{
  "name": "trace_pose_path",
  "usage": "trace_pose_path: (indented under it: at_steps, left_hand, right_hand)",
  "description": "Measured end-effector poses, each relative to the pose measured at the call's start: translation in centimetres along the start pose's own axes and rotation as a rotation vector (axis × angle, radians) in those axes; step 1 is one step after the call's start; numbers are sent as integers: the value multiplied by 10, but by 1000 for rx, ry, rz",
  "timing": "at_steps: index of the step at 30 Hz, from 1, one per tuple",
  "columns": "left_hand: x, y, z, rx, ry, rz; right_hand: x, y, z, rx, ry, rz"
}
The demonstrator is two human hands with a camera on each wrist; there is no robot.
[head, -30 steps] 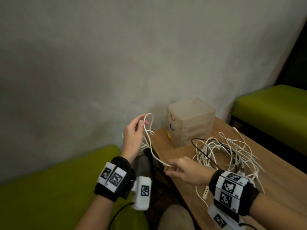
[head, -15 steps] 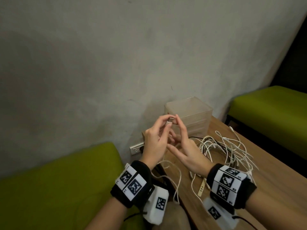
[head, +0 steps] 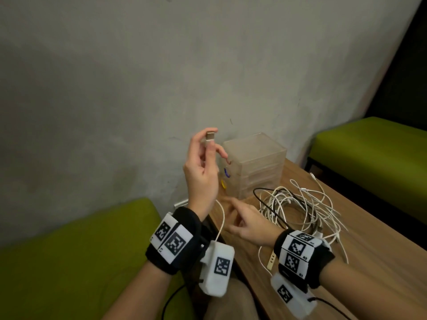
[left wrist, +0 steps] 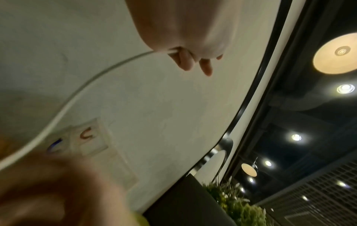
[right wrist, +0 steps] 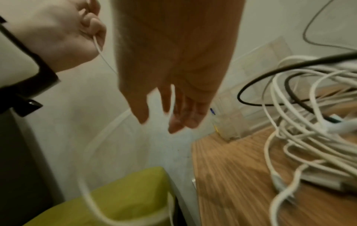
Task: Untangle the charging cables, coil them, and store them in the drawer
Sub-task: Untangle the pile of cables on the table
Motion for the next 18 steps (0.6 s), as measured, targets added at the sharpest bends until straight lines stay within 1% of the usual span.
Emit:
trace_pose_path:
  at_steps: [2, 4, 8, 10, 13, 14, 15, 18]
  left_hand:
    - [-10, -13, 13, 59, 80, 124]
    - [-16, -26, 30, 110, 113, 192]
    - [-24, -38, 46, 177, 80, 231]
    - [-25, -33, 45, 178, 79, 208]
    - [-23, -24, 36, 147, 107, 162]
    - [-22, -21, 34, 132, 114, 153]
    - [-22, -21, 31, 125, 115, 151]
    - [-24, -27, 34, 137, 128, 175]
  right_hand:
    - [9, 5, 16, 134, 93, -151]
    - [14, 5, 29, 235, 105, -214]
    - [20, 0, 30, 208, 18, -308]
    - [21, 1, 30, 224, -20, -275]
    - [12, 4, 31, 247, -112, -82]
    - [13, 3, 31, 243, -110, -73]
    - [16, 2, 31, 231, -76, -120]
    - [28, 0, 28, 200, 30, -361]
Point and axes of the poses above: each hand's wrist, its own y-axis towards the middle knuckle, its own x-axis out of the back of the hand, z = x × y, the point moved 4 cm from there along y, towards the middle knuckle, and after that the axes turned 11 degrees about x, right-handed, at the moved point
